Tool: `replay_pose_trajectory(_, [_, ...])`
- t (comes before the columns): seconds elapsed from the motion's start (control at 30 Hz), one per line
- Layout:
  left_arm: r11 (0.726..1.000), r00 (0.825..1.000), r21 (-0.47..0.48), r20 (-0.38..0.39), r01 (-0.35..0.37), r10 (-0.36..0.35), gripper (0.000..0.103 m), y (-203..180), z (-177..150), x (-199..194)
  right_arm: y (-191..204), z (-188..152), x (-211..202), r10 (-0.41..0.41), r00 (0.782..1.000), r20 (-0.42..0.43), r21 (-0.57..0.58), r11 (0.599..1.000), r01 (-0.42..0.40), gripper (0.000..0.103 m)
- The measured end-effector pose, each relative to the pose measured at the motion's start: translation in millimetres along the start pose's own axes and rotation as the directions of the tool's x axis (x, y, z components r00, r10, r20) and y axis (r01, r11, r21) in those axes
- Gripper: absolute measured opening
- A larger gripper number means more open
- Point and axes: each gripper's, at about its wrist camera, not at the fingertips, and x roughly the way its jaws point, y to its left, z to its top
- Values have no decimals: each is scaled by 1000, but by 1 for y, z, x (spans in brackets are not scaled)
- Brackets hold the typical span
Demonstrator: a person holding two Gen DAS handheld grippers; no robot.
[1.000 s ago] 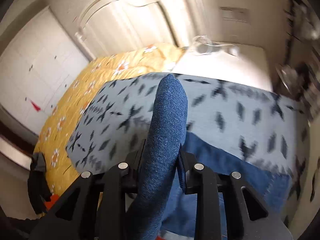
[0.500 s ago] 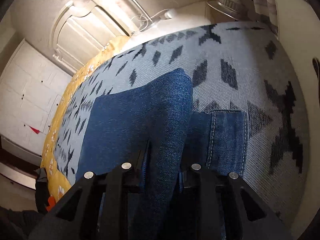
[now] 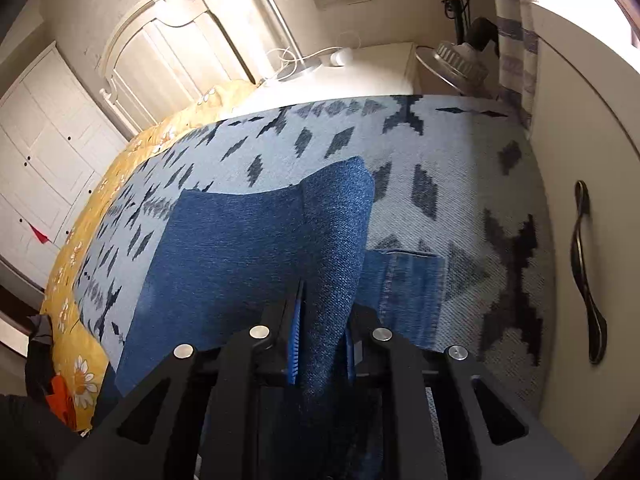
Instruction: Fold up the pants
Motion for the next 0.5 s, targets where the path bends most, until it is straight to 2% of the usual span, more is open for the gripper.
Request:
replay_pose_trajectory(0.1, [994, 995, -32, -17, 100, -101, 21, 4, -10, 14, -7, -5, 9, -76, 997, -15, -13, 997, 75, 16])
replay_pose_trajectory(0.13, [992, 993, -51, -12, 120, -120, 21, 8, -11, 14, -5, -8, 13, -105, 994, -18, -33, 994, 104, 17])
replay_pose_trajectory(0.17, [986, 989, -74, -1, 149, -149, 30, 14, -13, 10, -3, -11, 18, -147, 989, -15, -67, 987, 146, 17])
replay_pose_trajectory(0.2, [976, 982, -102, 13, 191, -191, 50, 21, -15, 5, -2, -14, 20, -177, 984, -5, -82, 981, 176, 19])
replay_pose_trajectory(0.23, [967, 975, -129, 29, 220, -218, 55, 29, -19, -3, -2, -17, 21, -200, 980, 11, -85, 976, 200, 21])
replay_pose_trajectory(0.27, [956, 968, -150, 39, 252, -250, 55, 38, -24, -11, -3, -18, 21, -207, 978, 22, -78, 975, 208, 24])
replay_pose_trajectory(0.3, [932, 952, -193, 48, 306, -303, 55, 55, -32, -25, -4, -19, 21, -224, 974, 32, -77, 971, 226, 34])
replay_pose_trajectory(0.33, [915, 943, -229, 60, 332, -328, 55, 68, -39, -36, -1, -21, 22, -277, 960, 52, -92, 955, 281, 40])
replay_pose_trajectory(0.37, [884, 929, -289, 79, 368, -361, 55, 92, -51, -50, 1, -23, 22, -319, 945, 72, -109, 939, 326, 49])
replay_pose_trajectory(0.4, [858, 921, -339, 96, 386, -377, 59, 111, -60, -59, 4, -26, 21, -365, 926, 99, -127, 918, 375, 53])
replay_pose_trajectory(0.43, [818, 921, -426, 120, 386, -371, 63, 147, -78, -68, 6, -27, 20, -385, 916, 111, -124, 909, 398, 54])
replay_pose_trajectory(0.47, [790, 928, -493, 130, 366, -348, 69, 175, -92, -70, 6, -29, 17, -409, 905, 120, -111, 900, 422, 55])
replay_pose_trajectory(0.5, [761, 940, -557, 130, 333, -316, 70, 204, -107, -67, 7, -30, 11, -432, 892, 131, -89, 891, 444, 58])
